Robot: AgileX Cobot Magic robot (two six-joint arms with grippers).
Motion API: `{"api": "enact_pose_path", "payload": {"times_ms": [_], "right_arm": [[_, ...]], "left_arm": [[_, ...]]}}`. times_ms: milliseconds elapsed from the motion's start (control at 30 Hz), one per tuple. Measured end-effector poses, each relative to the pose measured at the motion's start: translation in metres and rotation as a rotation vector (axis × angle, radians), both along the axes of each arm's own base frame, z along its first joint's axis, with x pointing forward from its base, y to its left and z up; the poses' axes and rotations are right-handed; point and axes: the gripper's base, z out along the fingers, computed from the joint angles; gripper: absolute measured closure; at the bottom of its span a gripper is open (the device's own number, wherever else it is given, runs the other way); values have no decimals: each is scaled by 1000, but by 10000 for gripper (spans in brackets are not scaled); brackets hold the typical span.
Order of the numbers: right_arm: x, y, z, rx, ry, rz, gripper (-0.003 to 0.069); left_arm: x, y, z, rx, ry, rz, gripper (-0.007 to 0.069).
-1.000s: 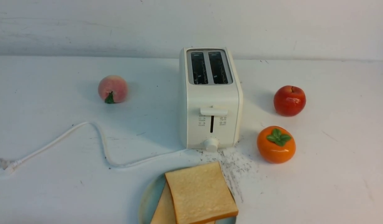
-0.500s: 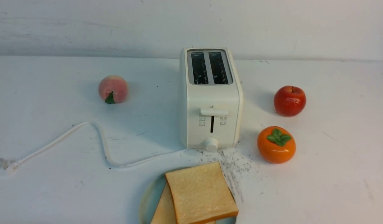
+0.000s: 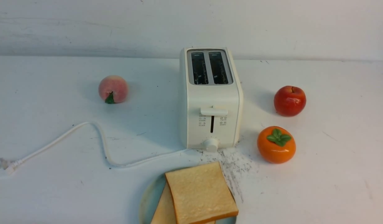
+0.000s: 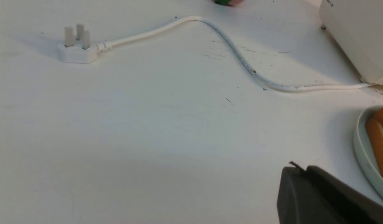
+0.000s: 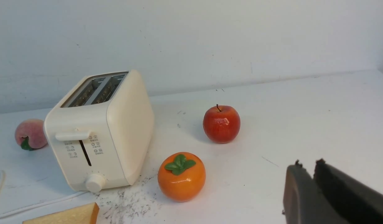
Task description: Take toasted bread from bread machine on white table place on plate.
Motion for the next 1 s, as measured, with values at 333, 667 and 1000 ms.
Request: {"api": "enact_pose_path", "payload": {"times_ms": [333, 667, 1000], "right_arm": [[3, 8, 2, 60, -79, 76, 575], [8, 20, -9, 58, -114, 188, 565], [27, 18, -70, -13, 64, 44, 552]], "left_arm": [[0, 0, 0, 0, 0, 0, 608], [0, 0, 0, 0, 0, 0, 608], [0, 0, 0, 0, 0, 0, 608]]}}
